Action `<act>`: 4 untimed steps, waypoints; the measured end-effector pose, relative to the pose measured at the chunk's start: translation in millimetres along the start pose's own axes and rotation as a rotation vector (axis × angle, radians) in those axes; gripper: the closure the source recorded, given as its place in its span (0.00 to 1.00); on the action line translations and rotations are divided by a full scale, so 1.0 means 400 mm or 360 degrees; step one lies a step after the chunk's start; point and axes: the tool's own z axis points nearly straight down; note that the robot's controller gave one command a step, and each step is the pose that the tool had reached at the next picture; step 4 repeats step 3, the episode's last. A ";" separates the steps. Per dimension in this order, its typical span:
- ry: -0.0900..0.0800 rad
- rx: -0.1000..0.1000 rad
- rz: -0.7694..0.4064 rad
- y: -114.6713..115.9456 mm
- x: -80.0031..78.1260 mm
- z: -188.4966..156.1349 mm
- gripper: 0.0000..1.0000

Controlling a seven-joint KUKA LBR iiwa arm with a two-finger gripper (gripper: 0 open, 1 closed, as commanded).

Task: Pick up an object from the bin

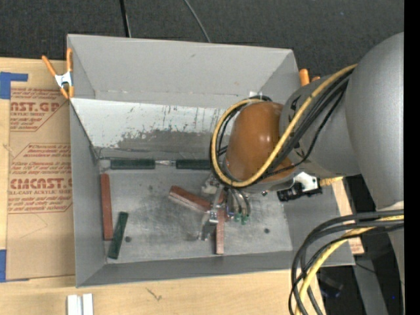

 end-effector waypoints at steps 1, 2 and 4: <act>0.0007 0.0012 0.0130 0.065 -0.046 0.053 1.00; 0.0004 0.0009 0.0130 0.066 -0.046 0.053 1.00; 0.0002 0.0002 0.0132 0.082 -0.037 -0.273 1.00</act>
Offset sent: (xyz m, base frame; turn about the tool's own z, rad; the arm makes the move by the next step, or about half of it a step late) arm 0.0000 0.0000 0.0000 0.0000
